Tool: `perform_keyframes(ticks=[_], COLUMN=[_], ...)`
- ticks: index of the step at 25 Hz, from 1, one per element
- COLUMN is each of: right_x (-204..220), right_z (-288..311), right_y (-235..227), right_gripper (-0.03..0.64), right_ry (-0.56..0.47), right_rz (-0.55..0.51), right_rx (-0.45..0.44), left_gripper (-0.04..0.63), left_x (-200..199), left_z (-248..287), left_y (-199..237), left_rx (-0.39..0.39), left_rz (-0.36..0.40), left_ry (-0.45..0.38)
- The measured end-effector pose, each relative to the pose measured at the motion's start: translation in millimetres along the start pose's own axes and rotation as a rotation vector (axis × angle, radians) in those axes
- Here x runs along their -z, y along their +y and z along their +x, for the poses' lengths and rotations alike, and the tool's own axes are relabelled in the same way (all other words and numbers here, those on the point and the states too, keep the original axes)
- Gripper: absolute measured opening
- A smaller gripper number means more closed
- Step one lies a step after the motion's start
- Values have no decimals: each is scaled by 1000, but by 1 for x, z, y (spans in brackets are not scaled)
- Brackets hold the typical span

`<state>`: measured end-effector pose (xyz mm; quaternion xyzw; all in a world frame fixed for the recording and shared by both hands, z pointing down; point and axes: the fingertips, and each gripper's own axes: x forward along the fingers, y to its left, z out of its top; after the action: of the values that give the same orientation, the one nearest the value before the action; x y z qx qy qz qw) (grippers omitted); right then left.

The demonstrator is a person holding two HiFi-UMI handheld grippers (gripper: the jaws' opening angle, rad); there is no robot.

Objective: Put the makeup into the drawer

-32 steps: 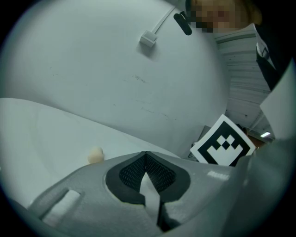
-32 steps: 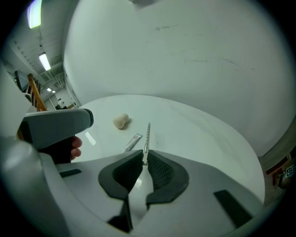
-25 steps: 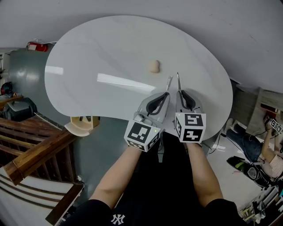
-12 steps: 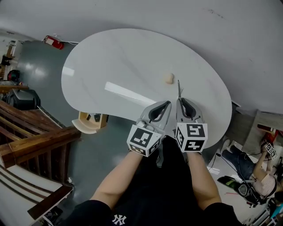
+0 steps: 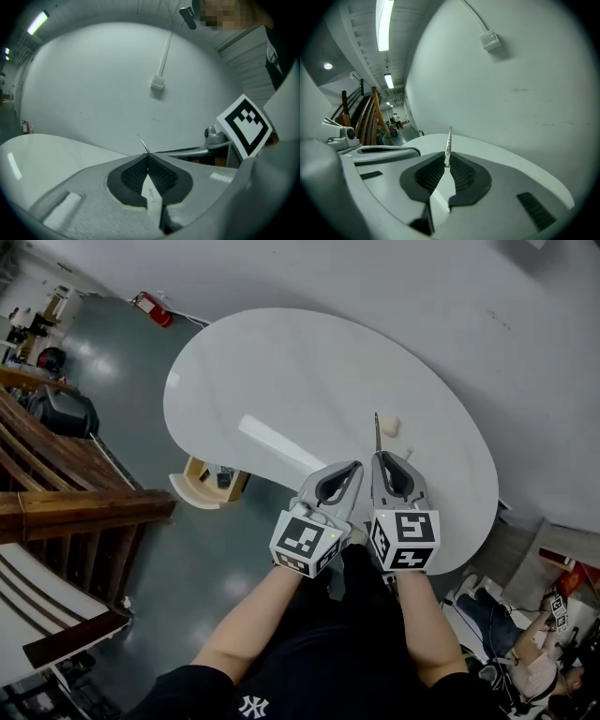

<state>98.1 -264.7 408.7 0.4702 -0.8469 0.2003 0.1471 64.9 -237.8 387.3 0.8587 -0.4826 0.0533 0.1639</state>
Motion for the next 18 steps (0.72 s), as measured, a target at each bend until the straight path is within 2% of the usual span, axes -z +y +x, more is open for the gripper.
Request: perform_keyframes(ticks=[8,18], right_x=[-31,-33], right_z=[8,26], right_y=[46,102], right_gripper=[46,46], right_ry=[-32,-24], right_rz=[-77,-153], right_rx=[-148,-306], left_gripper=[9,10], left_x=[-30,-29], left_z=[-31,-72], left_y=[30,66], left_rx=[-154,-326], left_rz=[-14,-55], left_ry=[-64,-113])
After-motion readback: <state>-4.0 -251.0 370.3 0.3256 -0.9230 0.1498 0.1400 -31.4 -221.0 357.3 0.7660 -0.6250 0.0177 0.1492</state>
